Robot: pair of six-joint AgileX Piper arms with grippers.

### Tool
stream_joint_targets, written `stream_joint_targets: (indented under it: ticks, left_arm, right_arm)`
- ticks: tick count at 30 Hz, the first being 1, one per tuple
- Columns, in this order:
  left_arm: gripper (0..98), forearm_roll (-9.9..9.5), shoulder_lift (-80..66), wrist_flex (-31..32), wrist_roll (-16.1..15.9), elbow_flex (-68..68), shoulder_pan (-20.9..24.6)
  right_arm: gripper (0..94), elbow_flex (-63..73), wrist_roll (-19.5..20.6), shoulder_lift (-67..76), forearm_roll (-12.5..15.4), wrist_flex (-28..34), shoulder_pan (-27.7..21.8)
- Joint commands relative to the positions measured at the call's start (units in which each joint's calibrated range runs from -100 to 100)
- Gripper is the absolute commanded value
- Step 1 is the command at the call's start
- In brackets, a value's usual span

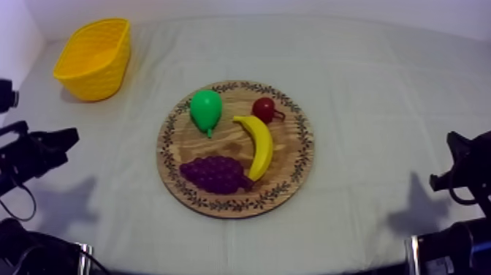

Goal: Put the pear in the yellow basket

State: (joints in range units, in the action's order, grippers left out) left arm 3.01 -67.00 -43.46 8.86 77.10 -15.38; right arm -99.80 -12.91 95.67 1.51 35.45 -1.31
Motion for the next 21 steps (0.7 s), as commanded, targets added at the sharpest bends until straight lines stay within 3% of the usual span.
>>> stream_joint_targets:
  ticks: [1, 9, 15, 21]
  left_arm:
    - [0.0, 0.9, 6.7, -1.8, 0.0, -3.9, -0.1]
    - [0.0, 1.6, 19.2, -11.0, 2.7, -14.9, -2.2]
    - [0.0, 0.03, 28.9, -20.4, 8.6, -25.8, -5.2]
    - [0.0, -1.58, 38.2, -27.2, 12.0, -36.5, -8.2]
  right_arm:
    - [0.4, 0.0, 0.0, 0.0, 0.0, 0.0, 0.0]
    - [0.4, 0.0, 0.0, 0.0, 0.0, 0.0, 0.0]
    - [0.4, 0.0, 0.0, 0.0, 0.0, 0.0, 0.0]
    - [0.4, 0.0, 0.0, 0.0, 0.0, 0.0, 0.0]
